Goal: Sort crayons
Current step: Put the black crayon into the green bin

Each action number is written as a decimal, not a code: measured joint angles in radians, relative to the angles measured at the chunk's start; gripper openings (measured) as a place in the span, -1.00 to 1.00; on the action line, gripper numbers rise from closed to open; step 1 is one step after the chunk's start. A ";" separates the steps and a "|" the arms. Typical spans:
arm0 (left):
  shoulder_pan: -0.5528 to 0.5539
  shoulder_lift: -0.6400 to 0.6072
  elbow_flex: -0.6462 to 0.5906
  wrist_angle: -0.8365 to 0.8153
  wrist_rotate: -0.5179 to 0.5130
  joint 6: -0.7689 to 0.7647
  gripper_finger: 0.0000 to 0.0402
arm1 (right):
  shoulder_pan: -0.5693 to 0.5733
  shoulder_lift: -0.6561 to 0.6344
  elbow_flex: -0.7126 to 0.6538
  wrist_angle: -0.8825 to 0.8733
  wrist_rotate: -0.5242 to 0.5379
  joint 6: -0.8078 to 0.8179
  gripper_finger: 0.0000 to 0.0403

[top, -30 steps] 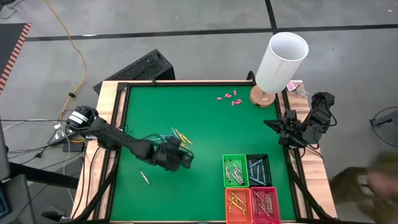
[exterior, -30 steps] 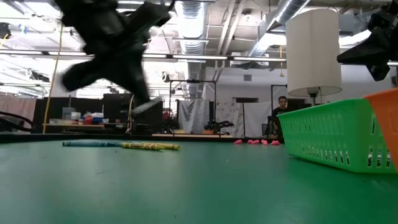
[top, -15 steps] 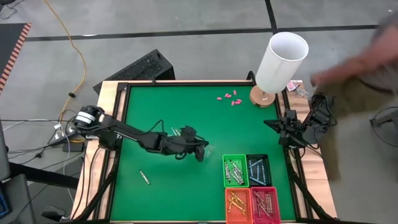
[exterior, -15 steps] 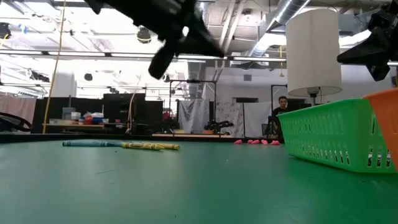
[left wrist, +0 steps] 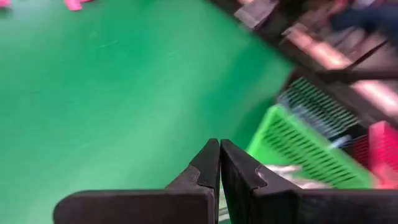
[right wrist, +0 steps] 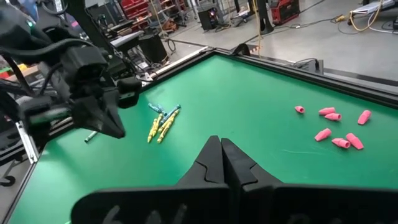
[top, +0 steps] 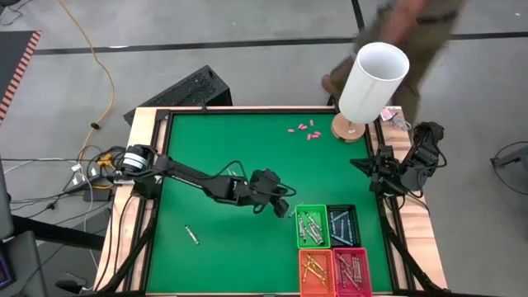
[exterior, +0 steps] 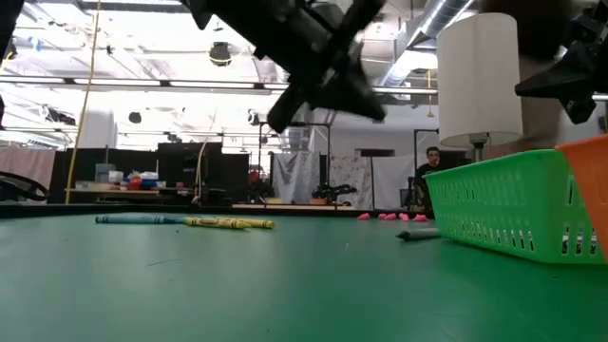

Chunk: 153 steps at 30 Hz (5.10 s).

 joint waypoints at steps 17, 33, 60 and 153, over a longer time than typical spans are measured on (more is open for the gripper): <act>-0.085 0.085 0.024 -0.054 -0.059 0.345 -0.58 | 0.000 0.000 0.001 0.001 0.003 0.000 -1.00; -0.104 0.252 0.083 0.075 -0.130 0.289 -0.09 | 0.000 0.006 0.000 0.002 0.005 0.000 -1.00; -0.124 0.348 0.168 -0.009 -0.106 0.245 -0.09 | 0.000 0.039 0.000 0.001 0.007 0.003 -1.00; -0.090 0.192 0.168 0.114 0.143 0.424 -0.37 | 0.000 0.038 0.000 0.001 0.006 0.010 -1.00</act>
